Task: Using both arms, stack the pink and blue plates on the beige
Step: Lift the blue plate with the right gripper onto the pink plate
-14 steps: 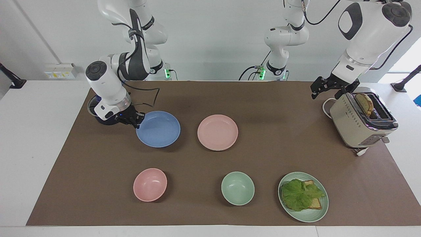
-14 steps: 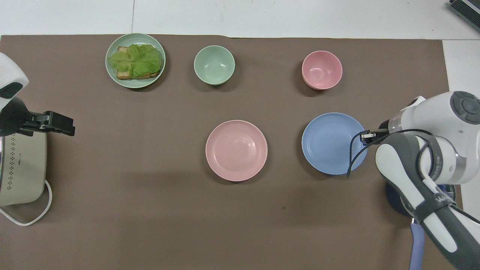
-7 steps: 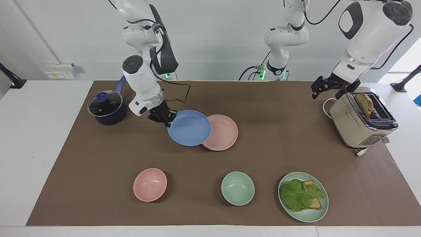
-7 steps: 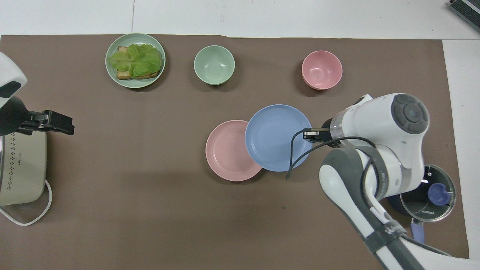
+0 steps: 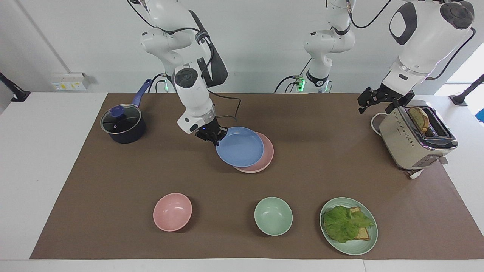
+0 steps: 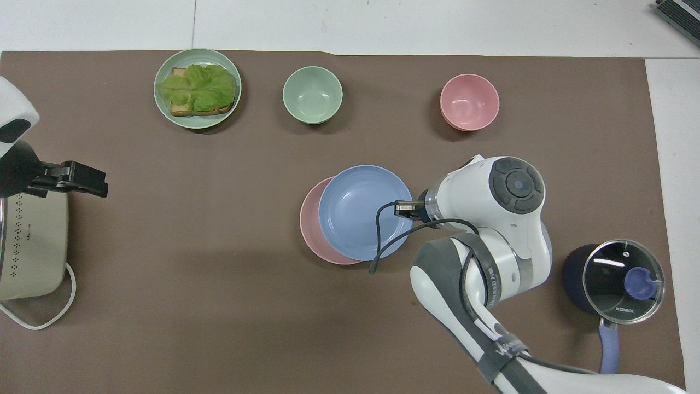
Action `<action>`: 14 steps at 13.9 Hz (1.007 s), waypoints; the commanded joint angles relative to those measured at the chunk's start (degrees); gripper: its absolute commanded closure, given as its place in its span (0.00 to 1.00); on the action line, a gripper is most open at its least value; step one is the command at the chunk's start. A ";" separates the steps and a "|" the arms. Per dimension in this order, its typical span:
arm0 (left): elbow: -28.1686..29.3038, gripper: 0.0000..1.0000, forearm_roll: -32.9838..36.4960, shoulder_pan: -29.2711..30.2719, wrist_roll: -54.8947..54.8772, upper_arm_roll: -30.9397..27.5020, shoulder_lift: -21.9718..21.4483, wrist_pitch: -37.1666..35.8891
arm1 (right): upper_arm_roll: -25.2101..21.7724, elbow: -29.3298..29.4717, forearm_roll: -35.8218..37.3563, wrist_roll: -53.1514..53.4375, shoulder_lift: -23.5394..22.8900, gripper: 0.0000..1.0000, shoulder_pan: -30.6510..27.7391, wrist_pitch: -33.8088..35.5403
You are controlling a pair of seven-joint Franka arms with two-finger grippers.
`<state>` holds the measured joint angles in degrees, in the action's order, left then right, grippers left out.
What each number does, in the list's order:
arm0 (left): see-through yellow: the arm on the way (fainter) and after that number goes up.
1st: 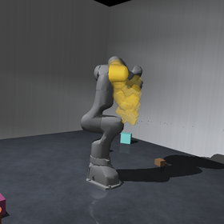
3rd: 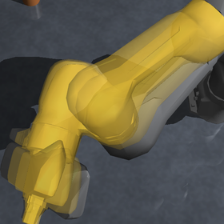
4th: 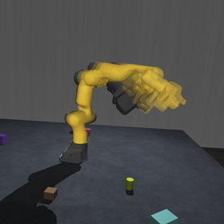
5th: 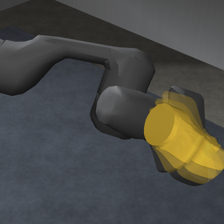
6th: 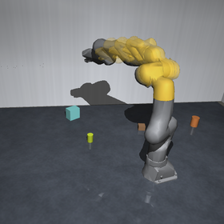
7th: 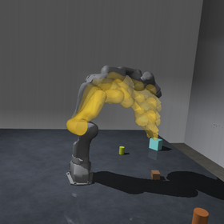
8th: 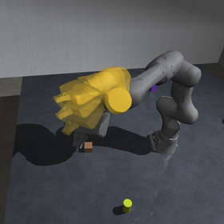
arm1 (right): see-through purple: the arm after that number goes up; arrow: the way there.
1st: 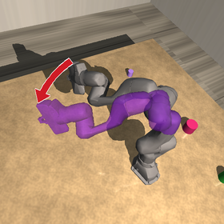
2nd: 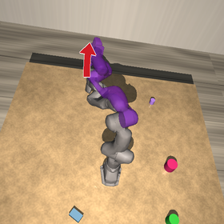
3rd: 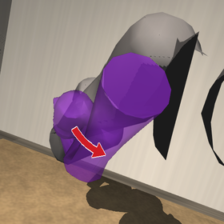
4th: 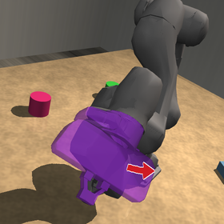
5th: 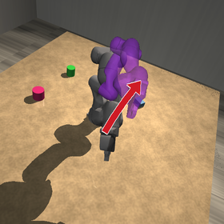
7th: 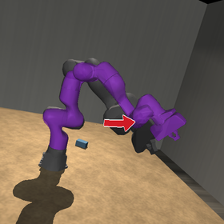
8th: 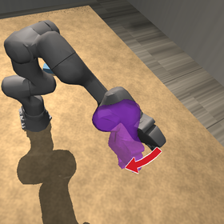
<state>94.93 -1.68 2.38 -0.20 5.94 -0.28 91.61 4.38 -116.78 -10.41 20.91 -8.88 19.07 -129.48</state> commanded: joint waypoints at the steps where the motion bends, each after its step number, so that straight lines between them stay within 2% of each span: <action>1: -0.54 0.00 0.36 0.43 -0.59 0.22 0.02 -0.30 | -0.16 0.42 -1.45 0.45 -0.79 1.00 0.53 0.01; 6: -0.53 0.00 0.36 0.43 -0.59 0.22 0.02 -0.30 | 0.11 0.33 -1.45 0.27 -2.98 1.00 1.67 -0.43; 14: -0.53 0.00 0.36 0.43 -0.59 0.22 0.02 -0.30 | 0.72 0.59 -3.74 -0.34 -3.25 1.00 1.85 -0.78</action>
<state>94.93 -1.68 2.39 -0.20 5.94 -0.28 91.61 4.81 -116.75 -12.52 20.92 -11.70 20.87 -129.49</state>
